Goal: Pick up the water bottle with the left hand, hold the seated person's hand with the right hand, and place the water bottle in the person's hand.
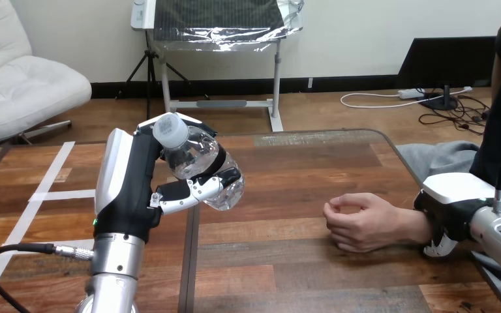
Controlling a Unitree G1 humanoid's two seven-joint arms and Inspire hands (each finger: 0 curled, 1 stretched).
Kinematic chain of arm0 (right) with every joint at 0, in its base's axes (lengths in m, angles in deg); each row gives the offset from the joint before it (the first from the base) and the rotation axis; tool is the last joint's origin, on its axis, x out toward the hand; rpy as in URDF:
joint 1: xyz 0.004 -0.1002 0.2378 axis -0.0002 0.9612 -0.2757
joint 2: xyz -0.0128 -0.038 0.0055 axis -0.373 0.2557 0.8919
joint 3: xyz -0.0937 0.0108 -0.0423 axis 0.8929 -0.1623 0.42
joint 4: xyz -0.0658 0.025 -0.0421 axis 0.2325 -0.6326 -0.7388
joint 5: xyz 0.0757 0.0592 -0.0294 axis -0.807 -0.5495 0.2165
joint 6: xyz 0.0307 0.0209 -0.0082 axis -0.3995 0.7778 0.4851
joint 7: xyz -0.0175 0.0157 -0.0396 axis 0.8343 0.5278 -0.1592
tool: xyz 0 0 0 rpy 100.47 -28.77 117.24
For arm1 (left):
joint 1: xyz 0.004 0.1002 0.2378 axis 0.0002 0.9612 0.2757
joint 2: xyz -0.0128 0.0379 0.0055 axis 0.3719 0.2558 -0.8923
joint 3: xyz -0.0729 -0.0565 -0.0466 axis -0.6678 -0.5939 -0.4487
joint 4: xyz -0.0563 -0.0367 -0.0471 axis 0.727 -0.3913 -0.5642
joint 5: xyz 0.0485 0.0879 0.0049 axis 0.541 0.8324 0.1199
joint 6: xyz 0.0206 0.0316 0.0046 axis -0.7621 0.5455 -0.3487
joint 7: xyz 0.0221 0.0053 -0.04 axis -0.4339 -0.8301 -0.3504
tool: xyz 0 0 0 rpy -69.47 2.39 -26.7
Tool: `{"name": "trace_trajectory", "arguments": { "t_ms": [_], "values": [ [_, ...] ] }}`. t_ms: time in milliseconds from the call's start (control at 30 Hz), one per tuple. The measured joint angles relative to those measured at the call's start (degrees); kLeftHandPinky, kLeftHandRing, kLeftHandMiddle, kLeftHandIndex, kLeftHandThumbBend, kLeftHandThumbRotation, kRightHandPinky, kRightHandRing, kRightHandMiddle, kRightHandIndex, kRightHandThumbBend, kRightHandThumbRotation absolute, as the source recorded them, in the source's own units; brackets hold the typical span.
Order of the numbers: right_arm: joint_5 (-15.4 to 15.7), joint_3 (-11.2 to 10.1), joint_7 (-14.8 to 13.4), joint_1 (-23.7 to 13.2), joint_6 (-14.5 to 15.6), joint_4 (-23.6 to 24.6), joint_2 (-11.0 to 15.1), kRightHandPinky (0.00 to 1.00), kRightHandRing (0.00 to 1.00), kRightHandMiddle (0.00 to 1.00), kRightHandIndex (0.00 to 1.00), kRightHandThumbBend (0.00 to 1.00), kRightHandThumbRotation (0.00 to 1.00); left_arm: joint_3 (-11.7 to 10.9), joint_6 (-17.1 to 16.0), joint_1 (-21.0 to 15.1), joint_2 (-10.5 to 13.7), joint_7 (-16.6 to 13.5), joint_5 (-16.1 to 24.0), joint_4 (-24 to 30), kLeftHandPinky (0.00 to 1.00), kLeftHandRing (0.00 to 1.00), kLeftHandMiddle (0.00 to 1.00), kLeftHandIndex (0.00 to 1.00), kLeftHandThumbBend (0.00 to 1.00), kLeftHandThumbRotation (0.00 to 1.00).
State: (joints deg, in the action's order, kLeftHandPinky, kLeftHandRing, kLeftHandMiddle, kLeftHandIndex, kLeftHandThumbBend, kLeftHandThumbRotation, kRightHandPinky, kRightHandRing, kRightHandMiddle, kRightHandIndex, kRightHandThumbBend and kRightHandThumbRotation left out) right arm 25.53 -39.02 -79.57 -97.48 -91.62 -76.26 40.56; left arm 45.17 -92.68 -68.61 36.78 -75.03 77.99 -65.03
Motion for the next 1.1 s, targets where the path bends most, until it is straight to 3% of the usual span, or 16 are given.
{"name": "trace_trajectory", "arguments": {
  "t_ms": [533, 833, 1100],
  "values": [
    [-0.9, -0.4, -0.9, 0.0, -0.6, -0.9, 0.1, 0.2, 0.3, 0.42, 0.42, 0.68, 0.0, -0.1, 0.0, 0.0, 0.0, 0.0, 0.0, 0.0, 0.35, 0.37, 0.41, 0.51, 0.55, 0.0],
    [-1.1, -0.6, -2.0, 0.0, -1.4, -1.3, 0.1, 0.18, 0.27, 0.38, 0.39, 0.7, 0.0, -0.1, 0.0, 0.0, 0.0, 0.7, -0.4, 0.0, 0.36, 0.37, 0.42, 0.52, 0.54, 0.0],
    [-2.6, -1.9, -2.6, 0.0, -2.8, -1.7, 0.2, 0.17, 0.26, 0.36, 0.38, 0.7, 0.0, -0.1, 0.0, -0.1, -0.1, 1.5, -0.9, 0.0, 0.36, 0.37, 0.42, 0.52, 0.54, 0.0]
  ]
}}
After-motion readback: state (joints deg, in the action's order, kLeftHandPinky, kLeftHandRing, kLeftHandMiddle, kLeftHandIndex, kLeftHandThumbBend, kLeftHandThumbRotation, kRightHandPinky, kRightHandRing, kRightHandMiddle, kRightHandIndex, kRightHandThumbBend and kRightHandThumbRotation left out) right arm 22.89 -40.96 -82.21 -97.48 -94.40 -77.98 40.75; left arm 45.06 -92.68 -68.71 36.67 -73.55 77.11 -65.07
